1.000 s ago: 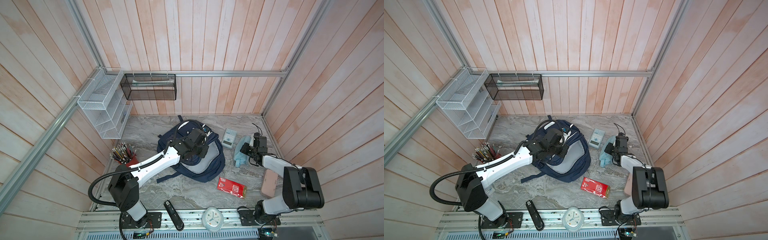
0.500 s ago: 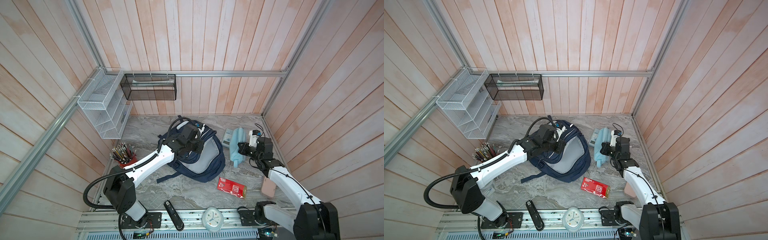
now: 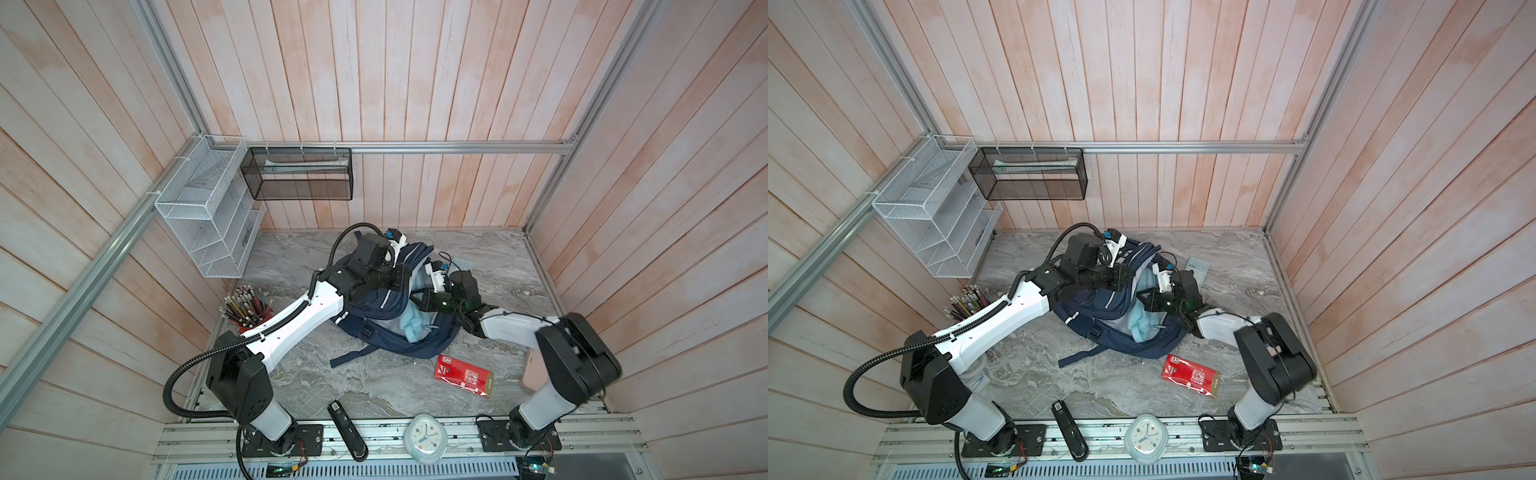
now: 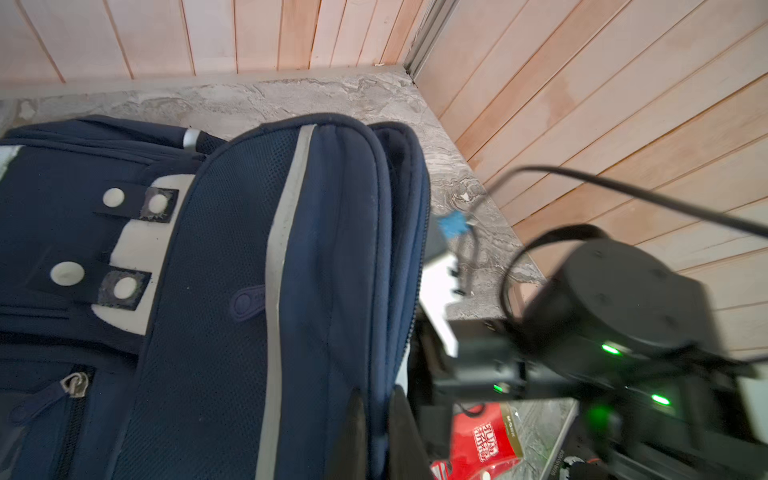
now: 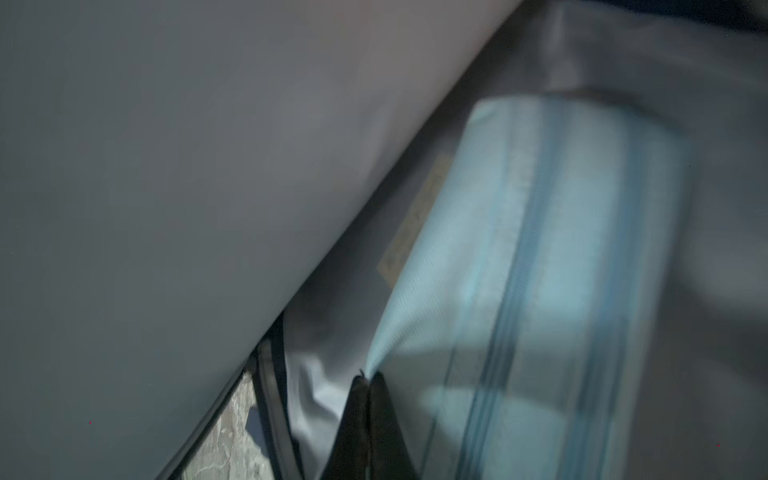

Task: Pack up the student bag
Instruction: 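Push the pencil case into the backpack's main compartment with the right gripper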

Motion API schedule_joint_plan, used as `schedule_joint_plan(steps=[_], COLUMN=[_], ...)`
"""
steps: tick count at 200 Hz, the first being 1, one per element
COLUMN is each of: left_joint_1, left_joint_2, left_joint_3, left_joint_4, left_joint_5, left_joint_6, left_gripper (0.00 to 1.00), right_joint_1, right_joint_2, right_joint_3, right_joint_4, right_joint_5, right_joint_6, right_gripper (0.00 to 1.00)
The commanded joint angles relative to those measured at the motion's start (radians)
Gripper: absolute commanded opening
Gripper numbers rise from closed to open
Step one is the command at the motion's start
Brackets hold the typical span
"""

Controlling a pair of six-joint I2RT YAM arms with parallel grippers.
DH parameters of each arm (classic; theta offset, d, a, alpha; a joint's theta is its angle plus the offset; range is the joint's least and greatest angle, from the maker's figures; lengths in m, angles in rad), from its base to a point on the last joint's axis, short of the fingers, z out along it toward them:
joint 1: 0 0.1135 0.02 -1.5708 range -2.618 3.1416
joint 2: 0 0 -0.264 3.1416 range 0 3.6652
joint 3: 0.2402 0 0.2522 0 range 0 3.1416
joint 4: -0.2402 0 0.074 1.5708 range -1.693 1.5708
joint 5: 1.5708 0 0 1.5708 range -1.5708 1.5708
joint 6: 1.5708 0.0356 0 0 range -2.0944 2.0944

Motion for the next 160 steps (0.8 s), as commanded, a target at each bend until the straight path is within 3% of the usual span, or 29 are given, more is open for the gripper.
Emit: schedule_joint_plan(steps=[1, 18, 31, 46, 62, 84, 96, 117, 160], left_joint_1=[0.002, 0.01, 0.018, 0.03, 0.043, 0.069, 0.087, 0.099, 0.1], left_joint_2=[-0.063, -0.08, -0.093, -0.105, -0.108, -0.122, -0.125, -0.115, -0.096], left_joint_3=[0.007, -0.009, -0.025, -0.05, -0.071, -0.123, -0.16, -0.206, -0.28], left_joint_4=[0.142, 0.14, 0.147, 0.159, 0.16, 0.183, 0.203, 0.23, 0.267], left_joint_5=[0.055, 0.068, 0.07, 0.079, 0.085, 0.101, 0.099, 0.085, 0.059], left_joint_6=[-0.01, -0.011, -0.018, -0.025, -0.026, -0.032, -0.036, -0.037, -0.035], left_gripper=[0.0, 0.0, 0.0, 0.0, 0.0, 0.0, 0.0, 0.0, 0.0], right_joint_1=[0.04, 0.078, 0.118, 0.157, 0.169, 0.166, 0.165, 0.165, 0.155], right_joint_2=[0.137, 0.245, 0.293, 0.356, 0.387, 0.332, 0.264, 0.146, -0.022], right_joint_3=[0.123, 0.203, 0.228, 0.279, 0.303, 0.214, 0.155, 0.052, -0.084], right_joint_4=[0.428, 0.567, 0.639, 0.636, 0.616, 0.625, 0.568, 0.479, 0.282], right_joint_5=[-0.03, -0.004, 0.128, 0.272, 0.317, 0.343, 0.34, 0.343, 0.289], right_joint_6=[0.072, 0.123, 0.107, 0.087, 0.103, 0.109, 0.075, 0.015, -0.036], right_gripper=[0.0, 0.0, 0.0, 0.0, 0.0, 0.36, 0.48, 0.56, 0.6])
